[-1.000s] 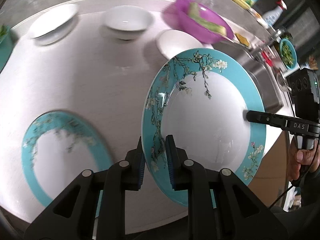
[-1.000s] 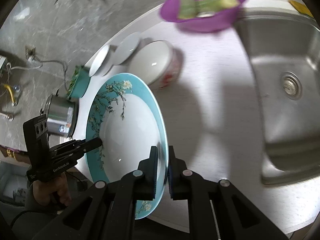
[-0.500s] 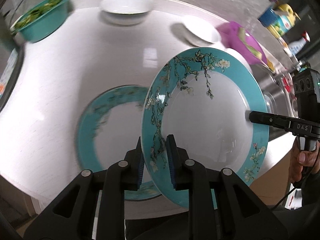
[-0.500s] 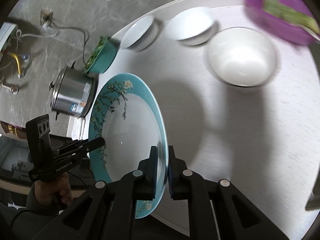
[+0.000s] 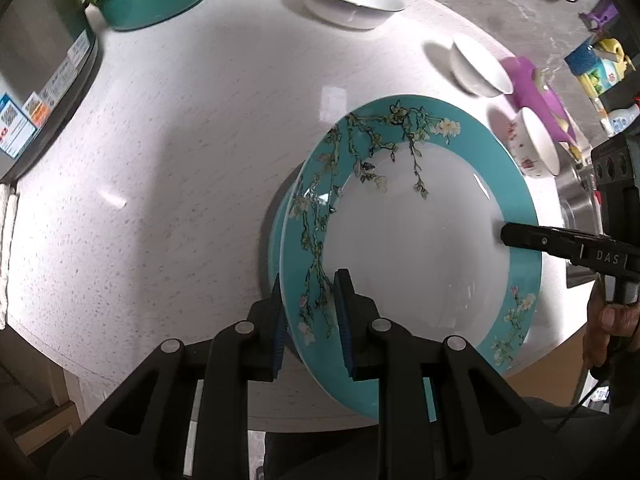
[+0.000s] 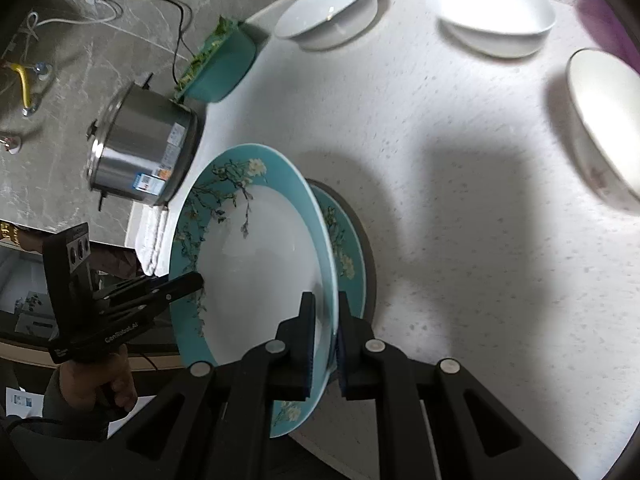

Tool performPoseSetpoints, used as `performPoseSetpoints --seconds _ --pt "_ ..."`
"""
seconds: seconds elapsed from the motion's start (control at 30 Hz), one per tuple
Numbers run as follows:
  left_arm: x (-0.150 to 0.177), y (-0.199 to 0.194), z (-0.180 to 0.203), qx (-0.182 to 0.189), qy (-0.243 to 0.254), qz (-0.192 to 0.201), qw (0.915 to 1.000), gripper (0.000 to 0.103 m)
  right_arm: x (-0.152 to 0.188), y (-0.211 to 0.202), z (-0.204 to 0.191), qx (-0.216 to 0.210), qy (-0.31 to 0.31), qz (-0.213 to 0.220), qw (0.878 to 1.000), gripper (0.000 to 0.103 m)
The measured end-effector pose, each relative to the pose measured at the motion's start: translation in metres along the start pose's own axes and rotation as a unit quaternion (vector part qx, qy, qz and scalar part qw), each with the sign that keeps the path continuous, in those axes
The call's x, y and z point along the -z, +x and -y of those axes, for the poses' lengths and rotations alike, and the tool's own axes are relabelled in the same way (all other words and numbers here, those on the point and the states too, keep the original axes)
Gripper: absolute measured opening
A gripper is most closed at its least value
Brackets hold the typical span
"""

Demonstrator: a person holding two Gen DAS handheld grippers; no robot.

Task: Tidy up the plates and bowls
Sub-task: 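Lift the teal floral plate with both grippers and carry it toward the stack, then lower the teal floral plate with both grippers onto the stacked plates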

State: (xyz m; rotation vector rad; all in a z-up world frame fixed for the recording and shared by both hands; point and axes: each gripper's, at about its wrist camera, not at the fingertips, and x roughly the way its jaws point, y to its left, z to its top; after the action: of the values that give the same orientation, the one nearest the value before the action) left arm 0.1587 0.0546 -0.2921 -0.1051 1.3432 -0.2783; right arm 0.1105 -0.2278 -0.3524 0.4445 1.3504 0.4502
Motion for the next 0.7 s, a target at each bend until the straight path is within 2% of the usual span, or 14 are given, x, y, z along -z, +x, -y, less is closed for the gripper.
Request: performPoseSetpoints --seconds 0.33,0.6,0.7 --pt "0.000 0.027 -0.020 -0.004 0.008 -0.010 0.9999 0.022 0.004 0.013 -0.003 0.035 -0.005 -0.005 0.999 0.012" --pt "-0.006 0.041 -0.011 -0.015 0.019 -0.006 0.9997 0.023 0.004 0.017 -0.004 0.056 -0.007 0.001 0.998 0.012" --pt "-0.006 0.045 -0.003 -0.043 0.042 -0.003 0.9982 0.023 0.007 0.019 -0.008 0.071 -0.021 0.002 0.997 0.012"
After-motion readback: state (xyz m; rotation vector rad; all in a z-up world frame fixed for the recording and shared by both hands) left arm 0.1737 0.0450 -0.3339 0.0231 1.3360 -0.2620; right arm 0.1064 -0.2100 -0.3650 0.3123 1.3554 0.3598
